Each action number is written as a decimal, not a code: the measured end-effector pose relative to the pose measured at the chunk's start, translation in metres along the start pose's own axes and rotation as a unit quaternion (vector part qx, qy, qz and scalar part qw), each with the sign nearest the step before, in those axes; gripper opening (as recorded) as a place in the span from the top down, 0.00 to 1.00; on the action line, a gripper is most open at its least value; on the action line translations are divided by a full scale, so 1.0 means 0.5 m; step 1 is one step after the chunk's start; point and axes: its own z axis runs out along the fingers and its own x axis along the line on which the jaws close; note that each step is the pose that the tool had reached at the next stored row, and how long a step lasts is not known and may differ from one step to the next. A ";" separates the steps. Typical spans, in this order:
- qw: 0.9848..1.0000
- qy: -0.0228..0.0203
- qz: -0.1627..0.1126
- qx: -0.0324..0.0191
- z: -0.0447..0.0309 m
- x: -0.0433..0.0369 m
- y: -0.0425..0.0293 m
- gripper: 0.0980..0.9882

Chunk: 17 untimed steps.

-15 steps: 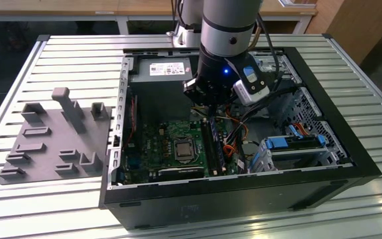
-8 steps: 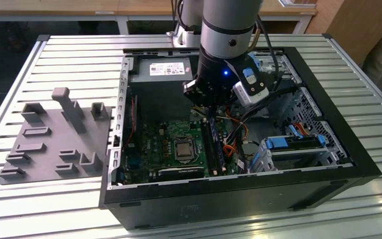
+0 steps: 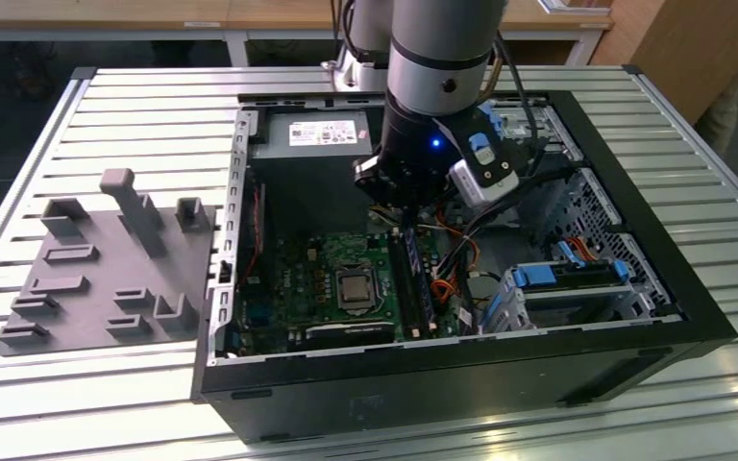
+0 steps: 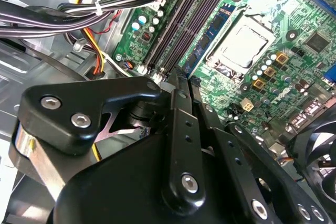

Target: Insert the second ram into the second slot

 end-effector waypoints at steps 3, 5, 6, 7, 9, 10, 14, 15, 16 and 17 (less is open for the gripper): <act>1.000 0.000 0.000 0.000 0.002 0.000 -0.001 0.96; 1.000 0.000 0.000 0.000 0.003 0.000 -0.006 0.96; 1.000 0.000 0.000 0.000 0.003 0.000 -0.008 0.96; 1.000 0.000 0.000 0.000 0.004 0.000 -0.010 0.96; 1.000 0.000 0.000 0.000 0.005 0.000 -0.012 0.96; 1.000 0.000 0.000 0.000 0.005 0.000 -0.013 0.96; 1.000 0.001 0.000 0.000 0.006 0.000 -0.017 0.96; 1.000 0.001 0.000 0.000 0.006 0.000 -0.017 0.96; 1.000 0.001 0.000 0.000 0.006 0.000 -0.018 0.96; 1.000 0.001 0.000 0.000 0.006 0.000 -0.018 0.96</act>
